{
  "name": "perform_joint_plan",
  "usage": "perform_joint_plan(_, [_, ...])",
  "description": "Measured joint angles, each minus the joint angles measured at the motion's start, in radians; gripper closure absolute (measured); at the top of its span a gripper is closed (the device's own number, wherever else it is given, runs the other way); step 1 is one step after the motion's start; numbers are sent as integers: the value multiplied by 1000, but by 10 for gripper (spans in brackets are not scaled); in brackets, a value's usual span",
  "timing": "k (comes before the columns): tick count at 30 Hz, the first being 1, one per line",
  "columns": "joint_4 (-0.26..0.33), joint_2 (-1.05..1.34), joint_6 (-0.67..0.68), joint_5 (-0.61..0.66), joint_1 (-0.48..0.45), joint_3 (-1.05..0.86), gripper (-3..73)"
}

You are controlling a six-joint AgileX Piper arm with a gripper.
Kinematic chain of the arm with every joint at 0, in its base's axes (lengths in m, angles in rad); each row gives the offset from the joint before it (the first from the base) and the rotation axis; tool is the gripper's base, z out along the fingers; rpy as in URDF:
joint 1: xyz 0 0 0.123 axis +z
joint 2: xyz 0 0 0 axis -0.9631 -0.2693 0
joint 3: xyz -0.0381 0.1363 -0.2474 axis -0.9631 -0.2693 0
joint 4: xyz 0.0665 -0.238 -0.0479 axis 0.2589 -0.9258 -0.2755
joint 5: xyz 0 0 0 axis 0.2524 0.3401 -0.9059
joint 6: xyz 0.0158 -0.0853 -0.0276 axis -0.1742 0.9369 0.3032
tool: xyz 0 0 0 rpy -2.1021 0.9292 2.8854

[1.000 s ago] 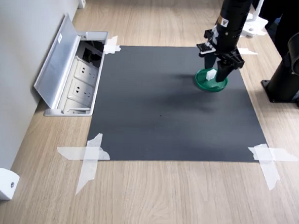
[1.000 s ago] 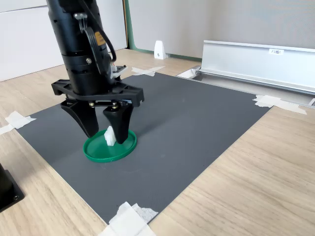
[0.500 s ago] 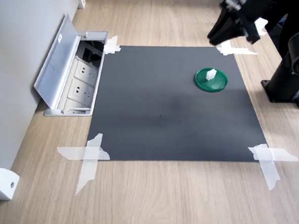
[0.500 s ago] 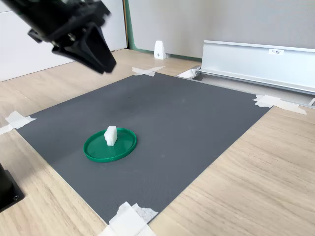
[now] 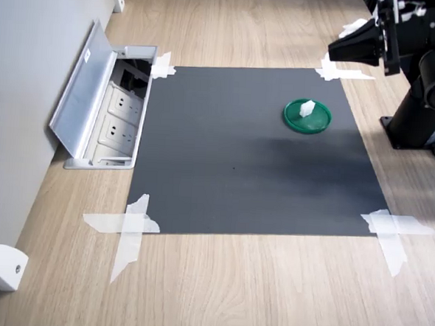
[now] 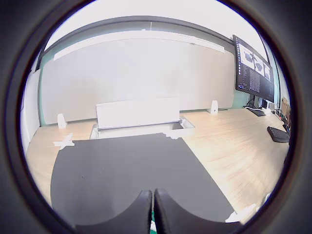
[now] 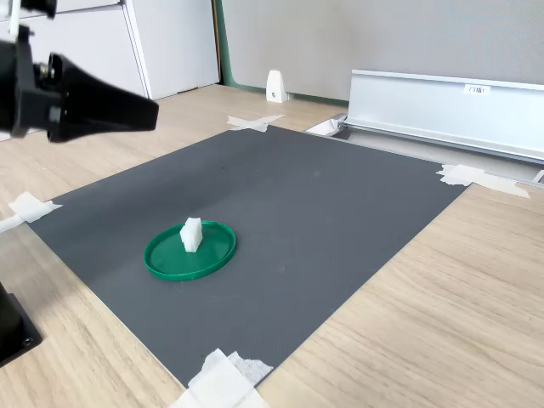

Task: Grasp a white terminal and put it on the green lid.

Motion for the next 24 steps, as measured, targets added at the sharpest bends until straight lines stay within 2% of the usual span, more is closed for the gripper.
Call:
perform_joint_plan(4, [0,5,-1,-12,8,-20,700])
perform_joint_plan(12, [-39,5,0,-63,145,-45,700])
perform_joint_plan(24, [-44,5,0,-54,151,-67,702])
